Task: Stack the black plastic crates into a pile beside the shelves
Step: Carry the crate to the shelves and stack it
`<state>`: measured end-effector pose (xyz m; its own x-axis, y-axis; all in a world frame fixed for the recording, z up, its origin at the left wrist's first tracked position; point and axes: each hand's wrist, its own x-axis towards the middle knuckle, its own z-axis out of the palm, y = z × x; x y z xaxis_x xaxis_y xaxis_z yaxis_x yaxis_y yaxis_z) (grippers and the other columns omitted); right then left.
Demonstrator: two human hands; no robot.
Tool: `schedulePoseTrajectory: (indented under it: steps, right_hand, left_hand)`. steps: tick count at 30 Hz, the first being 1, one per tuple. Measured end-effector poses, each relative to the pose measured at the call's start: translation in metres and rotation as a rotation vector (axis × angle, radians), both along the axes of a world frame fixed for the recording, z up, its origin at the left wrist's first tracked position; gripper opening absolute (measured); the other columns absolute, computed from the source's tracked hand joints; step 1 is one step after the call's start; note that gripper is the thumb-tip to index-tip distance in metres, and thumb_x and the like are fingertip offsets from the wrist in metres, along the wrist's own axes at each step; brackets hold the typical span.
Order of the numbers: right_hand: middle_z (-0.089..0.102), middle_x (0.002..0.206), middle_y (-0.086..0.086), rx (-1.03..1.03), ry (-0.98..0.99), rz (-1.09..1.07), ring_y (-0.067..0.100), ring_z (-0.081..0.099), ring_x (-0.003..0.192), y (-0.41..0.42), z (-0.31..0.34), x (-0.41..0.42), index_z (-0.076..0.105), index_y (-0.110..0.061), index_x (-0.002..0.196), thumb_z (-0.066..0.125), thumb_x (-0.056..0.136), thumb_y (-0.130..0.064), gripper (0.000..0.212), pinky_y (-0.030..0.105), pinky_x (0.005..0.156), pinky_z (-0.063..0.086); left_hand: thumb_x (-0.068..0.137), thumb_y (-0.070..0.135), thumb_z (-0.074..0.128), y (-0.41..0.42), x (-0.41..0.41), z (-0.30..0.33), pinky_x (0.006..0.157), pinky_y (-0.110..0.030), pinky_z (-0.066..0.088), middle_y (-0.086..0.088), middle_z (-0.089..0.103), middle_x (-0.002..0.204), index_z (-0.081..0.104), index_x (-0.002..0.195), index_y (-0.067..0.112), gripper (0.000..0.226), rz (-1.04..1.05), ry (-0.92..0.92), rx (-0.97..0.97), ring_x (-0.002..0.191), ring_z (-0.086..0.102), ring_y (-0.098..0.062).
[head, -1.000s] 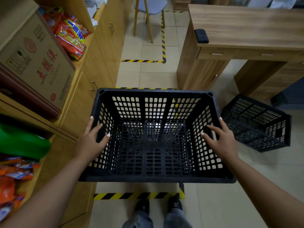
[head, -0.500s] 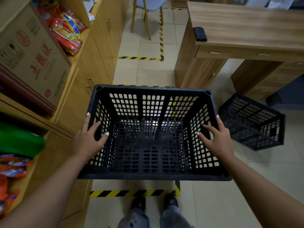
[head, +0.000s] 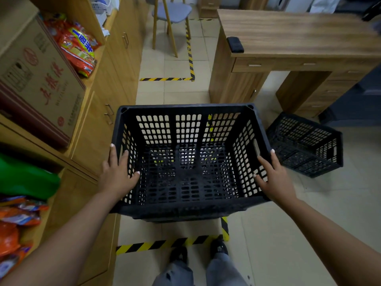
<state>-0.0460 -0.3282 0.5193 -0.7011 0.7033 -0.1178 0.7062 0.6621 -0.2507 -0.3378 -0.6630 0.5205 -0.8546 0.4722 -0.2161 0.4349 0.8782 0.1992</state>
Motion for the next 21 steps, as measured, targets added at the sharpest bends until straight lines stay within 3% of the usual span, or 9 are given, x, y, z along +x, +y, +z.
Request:
schedulePoseTrajectory:
  steps: [5, 11, 15, 21]
  right_hand:
    - [0.007, 0.161, 0.003, -0.105, 0.074, -0.064, 0.034, 0.044, 0.13, -0.003, 0.005, 0.006, 0.03, -0.029, 0.147, 0.061, 0.089, -0.024, 0.066, 0.044, 0.088, 0.049]
    - [0.007, 0.161, 0.002, -0.151, 0.096, -0.076, 0.031, 0.041, 0.133, -0.006, 0.011, 0.008, 0.034, -0.031, 0.145, 0.066, 0.087, -0.025, 0.067, 0.043, 0.095, 0.045]
    - [0.012, 0.16, 0.006, -0.122, 0.128, -0.059, 0.035, 0.046, 0.126, -0.011, 0.008, 0.012, 0.043, -0.028, 0.141, 0.069, 0.084, -0.022, 0.063, 0.042, 0.092, 0.045]
    - [0.011, 0.16, 0.006, 0.007, 0.064, -0.046, 0.034, 0.034, 0.136, -0.017, -0.001, 0.014, 0.047, -0.031, 0.139, 0.067, 0.084, -0.036, 0.059, 0.042, 0.093, 0.045]
  left_hand:
    - [0.089, 0.045, 0.057, -0.012, 0.013, 0.001, 0.097, -0.05, 0.042, -0.004, -0.009, 0.161, 0.016, 0.152, 0.023, 0.078, -0.013, -0.039, 0.057, 0.136, 0.019, -0.042]
    - [0.087, 0.052, 0.054, -0.017, 0.022, -0.003, 0.107, -0.052, 0.031, -0.008, -0.012, 0.161, 0.014, 0.152, 0.022, 0.082, -0.029, -0.002, -0.054, 0.136, 0.017, -0.049]
    - [0.087, 0.054, 0.053, -0.016, 0.028, -0.004, 0.108, -0.054, 0.029, -0.007, -0.015, 0.16, 0.014, 0.152, 0.022, 0.083, -0.012, 0.001, -0.083, 0.136, 0.015, -0.049]
    - [0.087, 0.057, 0.05, -0.017, 0.037, -0.005, 0.111, -0.054, 0.022, -0.007, -0.016, 0.16, 0.016, 0.152, 0.022, 0.082, -0.003, 0.045, -0.116, 0.138, 0.011, -0.047]
